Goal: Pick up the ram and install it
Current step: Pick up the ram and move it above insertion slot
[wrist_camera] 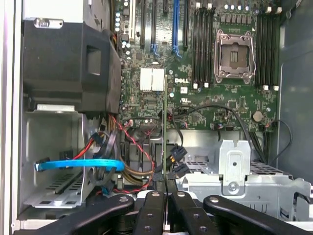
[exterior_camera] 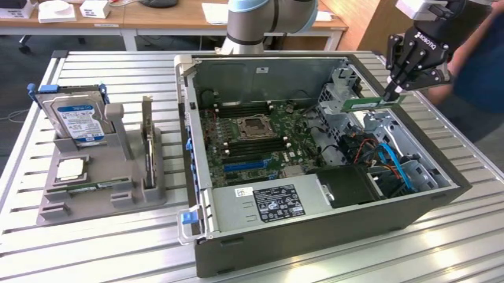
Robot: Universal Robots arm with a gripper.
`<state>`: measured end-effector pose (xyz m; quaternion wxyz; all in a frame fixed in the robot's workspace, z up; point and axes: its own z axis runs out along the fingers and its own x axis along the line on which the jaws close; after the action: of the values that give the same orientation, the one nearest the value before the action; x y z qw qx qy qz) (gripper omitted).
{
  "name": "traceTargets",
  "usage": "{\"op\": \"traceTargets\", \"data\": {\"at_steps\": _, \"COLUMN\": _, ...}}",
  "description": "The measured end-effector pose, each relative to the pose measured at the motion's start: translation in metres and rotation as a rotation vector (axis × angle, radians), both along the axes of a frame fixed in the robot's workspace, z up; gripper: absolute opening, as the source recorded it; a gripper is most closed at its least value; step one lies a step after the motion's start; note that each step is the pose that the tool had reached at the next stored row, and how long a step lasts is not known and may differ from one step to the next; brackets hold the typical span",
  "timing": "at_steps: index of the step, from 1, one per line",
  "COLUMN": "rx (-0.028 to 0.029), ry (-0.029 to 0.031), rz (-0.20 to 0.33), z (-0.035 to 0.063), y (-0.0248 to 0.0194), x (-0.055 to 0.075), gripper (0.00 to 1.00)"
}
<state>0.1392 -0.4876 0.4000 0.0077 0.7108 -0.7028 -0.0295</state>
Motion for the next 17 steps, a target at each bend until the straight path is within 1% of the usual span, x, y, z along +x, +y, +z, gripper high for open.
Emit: {"op": "traceTargets", "data": {"at_steps": 17, "rx": 0.0001, "ry": 0.0, "rz": 0.0, "z": -0.0004, "y": 0.0003, "x": -0.028, "gripper": 0.11}}
